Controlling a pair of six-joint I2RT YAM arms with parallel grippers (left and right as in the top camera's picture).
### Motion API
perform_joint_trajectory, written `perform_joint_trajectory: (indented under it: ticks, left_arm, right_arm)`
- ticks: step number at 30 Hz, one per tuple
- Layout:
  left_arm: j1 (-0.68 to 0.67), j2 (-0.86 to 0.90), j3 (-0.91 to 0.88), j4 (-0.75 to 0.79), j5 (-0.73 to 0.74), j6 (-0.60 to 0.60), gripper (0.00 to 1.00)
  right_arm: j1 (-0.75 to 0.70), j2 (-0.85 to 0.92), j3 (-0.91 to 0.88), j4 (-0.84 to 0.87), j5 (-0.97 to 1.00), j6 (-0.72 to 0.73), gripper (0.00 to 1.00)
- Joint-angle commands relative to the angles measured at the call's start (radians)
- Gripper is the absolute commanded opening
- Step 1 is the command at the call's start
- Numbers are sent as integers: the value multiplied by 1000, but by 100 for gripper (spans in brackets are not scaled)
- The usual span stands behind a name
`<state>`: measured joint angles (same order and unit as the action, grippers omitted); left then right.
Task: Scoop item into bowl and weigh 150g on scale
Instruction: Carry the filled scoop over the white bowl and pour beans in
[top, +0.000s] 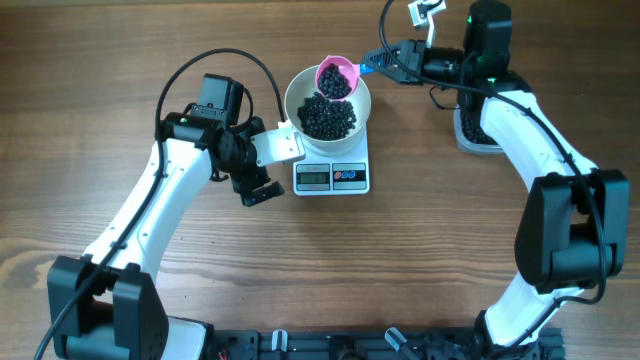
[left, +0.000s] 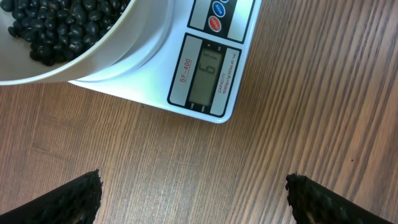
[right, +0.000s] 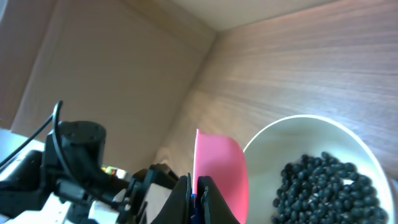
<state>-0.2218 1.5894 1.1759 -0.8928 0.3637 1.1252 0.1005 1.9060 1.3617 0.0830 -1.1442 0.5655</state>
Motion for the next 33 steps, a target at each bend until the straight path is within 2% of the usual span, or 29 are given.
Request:
perform_joint_trajectory:
  ticks: [1,6,16,24,29,33]
  left_arm:
    - [-5,-3,9,0,13,19,100]
    - [-5,-3,9,0,13,19,100]
    - [-5,-3,9,0,13,19,100]
    - [-5,-3,9,0,13,19,100]
    - [-5,-3,9,0,13,19,100]
    - [-5,-3,9,0,13,19,100]
  right_arm:
    - [5,13,9,6,52,-83,4]
    - [32,13,9,-7,57,-274,4]
    - [88,13,9,-190,307,-699,4]
    - [136,-108,9,-203,405,-764,4]
    - [174,-178,9,-309,576,-947,4]
    - [231,-190,9,-331,684,-1072,4]
